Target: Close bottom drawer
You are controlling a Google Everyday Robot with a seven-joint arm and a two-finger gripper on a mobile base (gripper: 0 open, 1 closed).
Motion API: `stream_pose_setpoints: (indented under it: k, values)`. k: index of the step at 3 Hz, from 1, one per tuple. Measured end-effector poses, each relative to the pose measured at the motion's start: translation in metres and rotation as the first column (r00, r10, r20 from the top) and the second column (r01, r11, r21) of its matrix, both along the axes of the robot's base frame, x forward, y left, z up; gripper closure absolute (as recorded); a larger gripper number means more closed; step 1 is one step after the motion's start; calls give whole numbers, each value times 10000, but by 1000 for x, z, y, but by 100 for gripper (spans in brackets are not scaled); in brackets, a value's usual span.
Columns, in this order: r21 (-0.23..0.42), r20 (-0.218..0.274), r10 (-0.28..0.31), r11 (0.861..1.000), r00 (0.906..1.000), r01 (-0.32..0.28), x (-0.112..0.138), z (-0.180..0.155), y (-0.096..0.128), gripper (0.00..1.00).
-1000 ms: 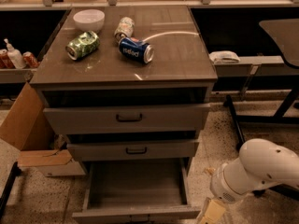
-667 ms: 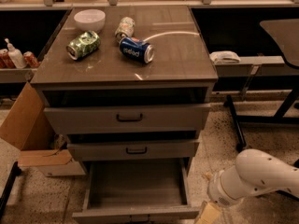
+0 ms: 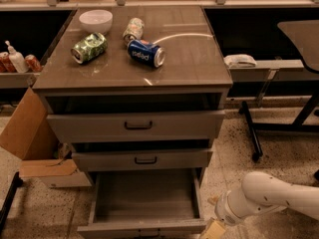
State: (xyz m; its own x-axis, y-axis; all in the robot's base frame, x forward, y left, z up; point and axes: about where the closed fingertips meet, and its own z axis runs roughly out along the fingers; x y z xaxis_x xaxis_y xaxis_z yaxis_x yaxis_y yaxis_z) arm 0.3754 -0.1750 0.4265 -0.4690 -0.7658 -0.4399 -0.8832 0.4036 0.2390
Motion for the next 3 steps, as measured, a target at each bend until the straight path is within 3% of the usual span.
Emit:
stream_pose_setpoints:
  k: [2, 3]
  values:
    - [40, -1300, -201, 9998, 9913, 208, 1, -76, 2, 64]
    - [67, -1316, -174, 9998, 9912, 185, 0, -77, 4, 86]
